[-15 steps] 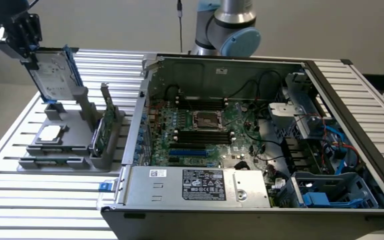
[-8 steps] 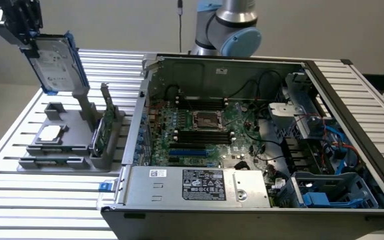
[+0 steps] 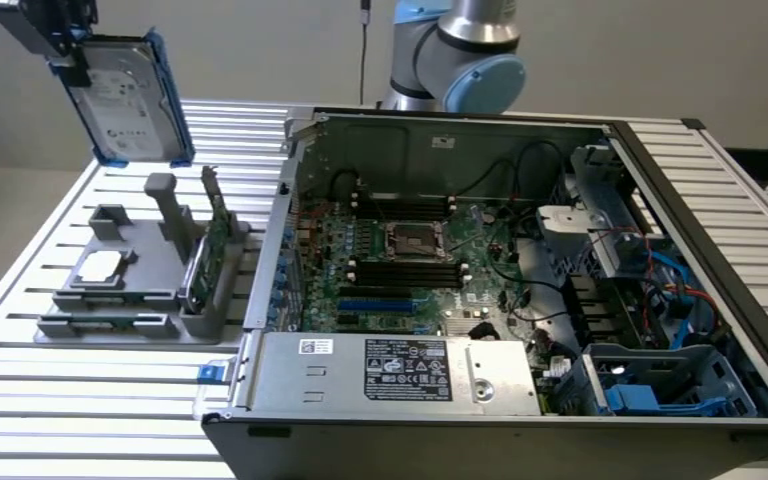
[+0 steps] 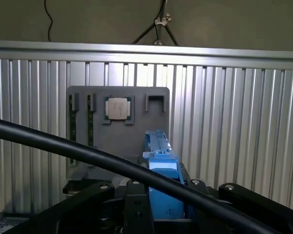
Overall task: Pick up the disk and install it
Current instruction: 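Pick up the disk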
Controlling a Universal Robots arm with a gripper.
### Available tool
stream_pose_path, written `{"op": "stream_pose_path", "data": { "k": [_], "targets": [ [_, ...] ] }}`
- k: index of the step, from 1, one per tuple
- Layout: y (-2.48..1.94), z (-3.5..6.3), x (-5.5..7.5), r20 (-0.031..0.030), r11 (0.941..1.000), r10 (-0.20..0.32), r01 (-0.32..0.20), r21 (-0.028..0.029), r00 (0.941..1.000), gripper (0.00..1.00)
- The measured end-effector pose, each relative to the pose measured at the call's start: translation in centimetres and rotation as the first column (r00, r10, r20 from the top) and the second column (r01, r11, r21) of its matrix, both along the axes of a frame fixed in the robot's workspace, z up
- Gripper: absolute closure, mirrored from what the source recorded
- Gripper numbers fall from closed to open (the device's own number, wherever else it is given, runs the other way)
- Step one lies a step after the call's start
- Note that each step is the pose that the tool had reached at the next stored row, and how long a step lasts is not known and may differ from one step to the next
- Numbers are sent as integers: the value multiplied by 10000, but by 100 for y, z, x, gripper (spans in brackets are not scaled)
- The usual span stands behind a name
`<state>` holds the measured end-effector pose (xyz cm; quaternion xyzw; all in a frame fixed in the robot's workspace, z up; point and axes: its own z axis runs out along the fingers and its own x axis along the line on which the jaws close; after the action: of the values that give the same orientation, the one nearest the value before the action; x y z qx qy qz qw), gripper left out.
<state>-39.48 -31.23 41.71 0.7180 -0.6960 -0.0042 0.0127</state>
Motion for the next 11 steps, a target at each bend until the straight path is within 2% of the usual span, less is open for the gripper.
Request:
{"op": "stream_pose_path", "data": {
  "k": [3, 11],
  "targets": [
    [-15, 135, 119, -3, 10000, 0, 0, 0, 10000, 67],
    [-105, 498, 483, -24, 10000, 0, 0, 5, 10000, 67]
  ]
}}
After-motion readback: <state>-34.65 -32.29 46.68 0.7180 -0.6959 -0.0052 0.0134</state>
